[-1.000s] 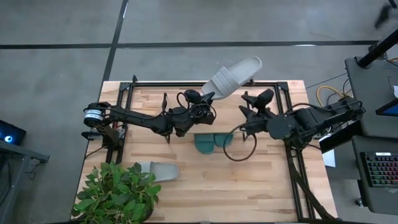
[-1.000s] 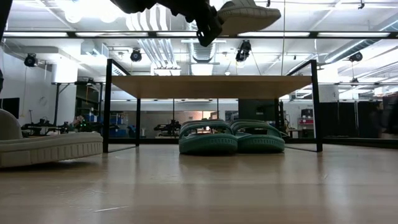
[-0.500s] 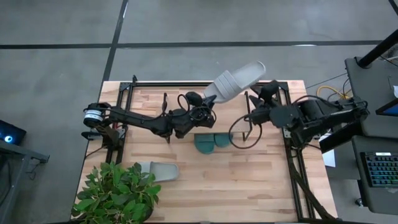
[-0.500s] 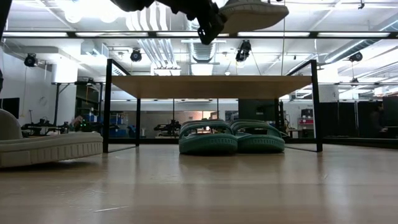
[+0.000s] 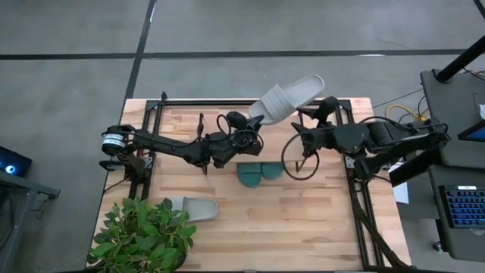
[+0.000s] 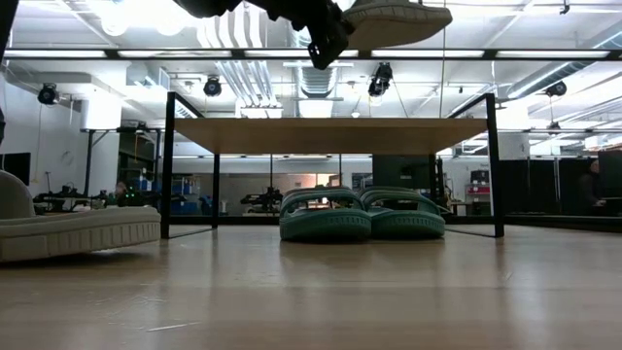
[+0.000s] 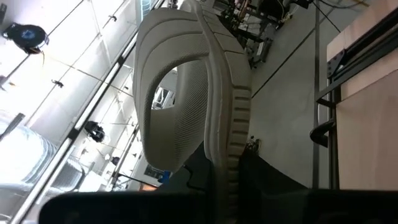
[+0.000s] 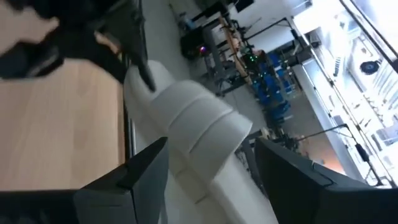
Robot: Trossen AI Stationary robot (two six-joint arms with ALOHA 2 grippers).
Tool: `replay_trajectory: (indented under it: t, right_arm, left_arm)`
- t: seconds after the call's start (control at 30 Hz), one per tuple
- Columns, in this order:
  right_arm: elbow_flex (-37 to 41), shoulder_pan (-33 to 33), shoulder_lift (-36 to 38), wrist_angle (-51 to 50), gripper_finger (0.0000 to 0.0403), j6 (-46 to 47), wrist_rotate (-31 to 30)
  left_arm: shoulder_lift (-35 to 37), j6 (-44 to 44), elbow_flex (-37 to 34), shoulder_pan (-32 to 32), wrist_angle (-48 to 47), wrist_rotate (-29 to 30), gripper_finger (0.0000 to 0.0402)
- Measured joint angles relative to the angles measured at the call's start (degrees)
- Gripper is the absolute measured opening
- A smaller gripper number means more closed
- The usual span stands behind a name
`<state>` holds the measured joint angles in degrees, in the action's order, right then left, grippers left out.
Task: Pick and place slides into the shelf
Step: Put the right gray slides on the shelf
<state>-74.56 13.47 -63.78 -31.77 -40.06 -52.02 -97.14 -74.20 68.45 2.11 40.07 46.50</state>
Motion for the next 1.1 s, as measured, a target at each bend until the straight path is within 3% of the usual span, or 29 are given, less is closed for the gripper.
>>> replay_trajectory:
  t: [0.17,0.37,0.43,0.6,0.8,0.93,1.1]
  right_arm:
    - [-0.3,-4.5,1.1,2.5,0.0226,6.5,3.1]
    - [-5.6,-14.8,1.5,-5.6,0.0226,23.1,30.2]
    - [-7.2,-18.1,1.1,-7.1,0.0226,25.2,36.0]
    - [-9.6,-24.0,-0.5,-10.9,0.0226,25.3,38.8]
    - [-10.1,-29.5,-2.4,-14.0,0.0226,28.5,47.8]
    - [-10.1,-30.4,-3.8,-13.7,0.0226,28.4,49.2]
    - [-10.5,-30.4,-5.9,-12.1,0.0226,29.7,57.1]
  left_arm:
    - [0.0,-1.2,-0.1,0.0,0.3,0.6,0.0013]
    - [0.0,-1.7,0.0,0.0,0.3,0.8,0.0013]
    - [0.0,-1.7,-0.1,0.0,0.3,0.9,0.0013]
    - [-0.1,-1.8,-0.1,0.0,0.2,1.0,0.0013]
    - [-0.1,-3.7,-0.2,0.0,1.4,1.0,0.0013]
    - [-0.1,-4.3,-0.2,0.0,1.5,1.0,0.0013]
    - [-0.1,-4.3,-0.2,0.0,1.5,1.0,0.0013]
